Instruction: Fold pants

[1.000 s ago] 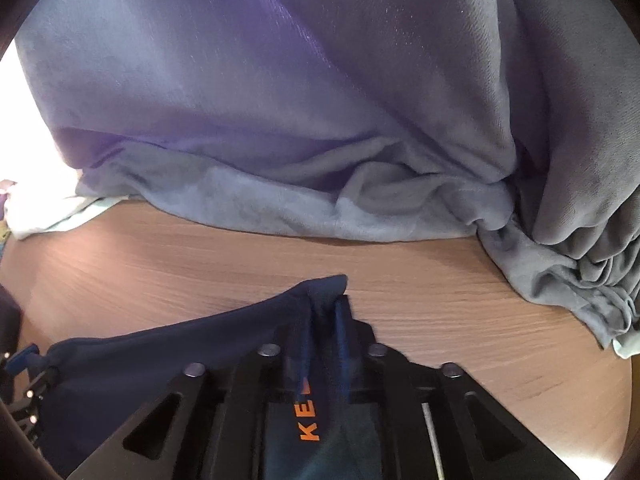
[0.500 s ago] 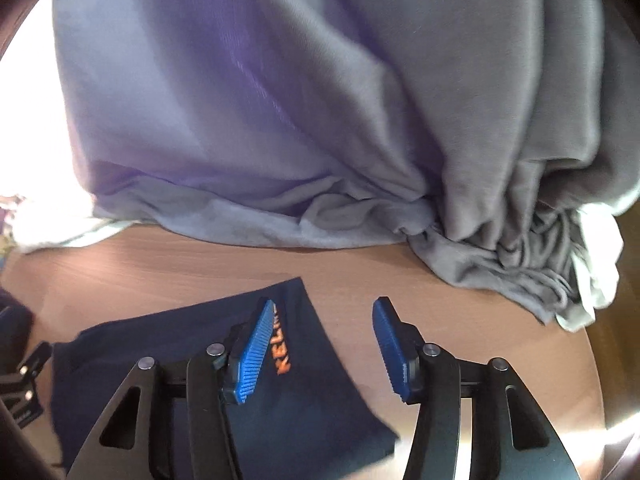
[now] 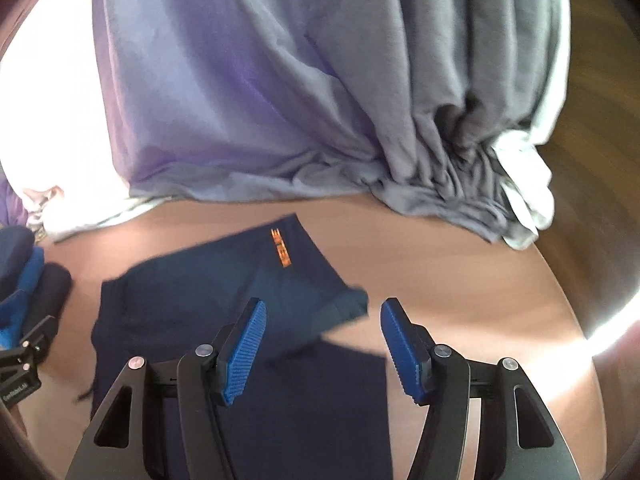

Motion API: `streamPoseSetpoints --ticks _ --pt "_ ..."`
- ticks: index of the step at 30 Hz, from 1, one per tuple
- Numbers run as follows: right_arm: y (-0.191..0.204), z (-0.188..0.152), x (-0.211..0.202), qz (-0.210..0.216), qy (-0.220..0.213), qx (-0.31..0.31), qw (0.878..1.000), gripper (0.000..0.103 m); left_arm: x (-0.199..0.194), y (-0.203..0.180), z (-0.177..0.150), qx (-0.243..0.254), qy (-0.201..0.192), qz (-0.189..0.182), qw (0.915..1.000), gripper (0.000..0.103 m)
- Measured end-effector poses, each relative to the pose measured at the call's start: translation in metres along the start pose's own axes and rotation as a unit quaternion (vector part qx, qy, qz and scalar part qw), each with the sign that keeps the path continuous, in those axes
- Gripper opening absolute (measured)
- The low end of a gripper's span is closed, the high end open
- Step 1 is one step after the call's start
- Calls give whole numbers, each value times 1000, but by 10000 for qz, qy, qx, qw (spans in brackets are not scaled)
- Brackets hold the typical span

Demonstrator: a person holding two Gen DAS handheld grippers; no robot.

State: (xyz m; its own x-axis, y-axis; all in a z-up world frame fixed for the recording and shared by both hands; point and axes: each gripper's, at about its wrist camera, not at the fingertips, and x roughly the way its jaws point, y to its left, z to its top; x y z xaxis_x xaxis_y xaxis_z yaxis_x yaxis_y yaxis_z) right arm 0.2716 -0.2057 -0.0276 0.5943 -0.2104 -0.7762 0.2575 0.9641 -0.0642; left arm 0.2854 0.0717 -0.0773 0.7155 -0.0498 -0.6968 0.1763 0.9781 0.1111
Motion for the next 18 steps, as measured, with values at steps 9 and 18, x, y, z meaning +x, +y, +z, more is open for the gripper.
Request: streamPoseSetpoints --ticks 9,18 --pt "-3 -52 -27 -188 343 155 9991 60 -15 -10 -50 94 386 -217 9990 85" --pt "-15 -101 -32 -387 778 512 9949 60 -21 -23 -85 69 672 -300 9973 80"
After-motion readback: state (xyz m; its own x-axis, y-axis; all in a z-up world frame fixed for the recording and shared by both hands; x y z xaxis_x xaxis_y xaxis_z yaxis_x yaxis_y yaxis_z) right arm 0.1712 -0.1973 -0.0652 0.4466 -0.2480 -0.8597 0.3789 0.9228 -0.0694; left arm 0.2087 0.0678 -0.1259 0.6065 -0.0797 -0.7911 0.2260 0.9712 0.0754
